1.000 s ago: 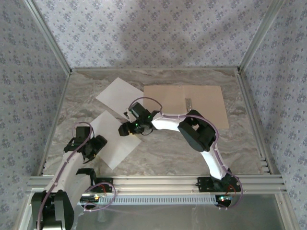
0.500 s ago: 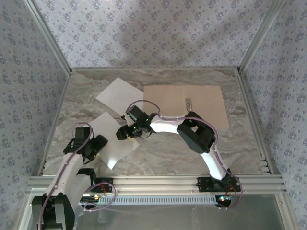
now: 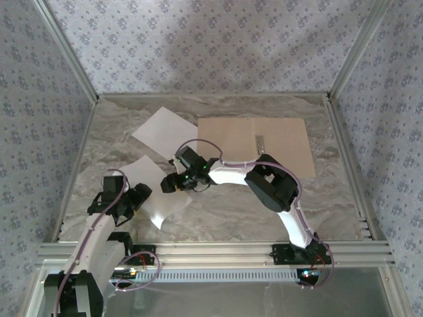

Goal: Put the files into the folder

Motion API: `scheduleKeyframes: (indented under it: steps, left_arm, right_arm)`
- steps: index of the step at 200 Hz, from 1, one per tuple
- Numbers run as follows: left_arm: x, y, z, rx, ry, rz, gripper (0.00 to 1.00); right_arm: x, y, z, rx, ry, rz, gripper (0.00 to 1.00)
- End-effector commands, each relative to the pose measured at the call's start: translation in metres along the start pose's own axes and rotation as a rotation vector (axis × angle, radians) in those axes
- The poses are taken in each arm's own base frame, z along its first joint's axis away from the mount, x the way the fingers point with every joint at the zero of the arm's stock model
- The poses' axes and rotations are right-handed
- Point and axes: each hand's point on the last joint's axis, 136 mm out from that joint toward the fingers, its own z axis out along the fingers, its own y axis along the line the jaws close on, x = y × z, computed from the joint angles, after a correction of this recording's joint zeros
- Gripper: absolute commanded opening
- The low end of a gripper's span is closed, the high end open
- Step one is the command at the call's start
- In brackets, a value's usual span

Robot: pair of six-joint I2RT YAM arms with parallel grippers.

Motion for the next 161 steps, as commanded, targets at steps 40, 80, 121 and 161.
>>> scheduleKeyframes:
  steps: [40, 80, 121, 161]
  left_arm:
    - [0.003, -0.009, 0.002, 0.047, 0.024, -0.014, 0.76]
    - [0.004, -0.009, 0.003, 0.049, 0.033, -0.013, 0.73]
    - [0.004, -0.010, 0.004, 0.053, 0.036, -0.011, 0.69]
    - [0.006, -0.009, 0.006, 0.051, 0.046, -0.016, 0.66]
  right_arm:
    - [0.034, -0.005, 0.002, 0.020, 0.098, 0.073, 0.67]
    - [0.032, -0.003, 0.001, 0.007, 0.091, 0.077, 0.67]
    - [0.031, 0.000, 0.000, -0.009, 0.087, 0.085, 0.67]
    - [0.031, 0.003, 0.000, -0.025, 0.084, 0.093, 0.67]
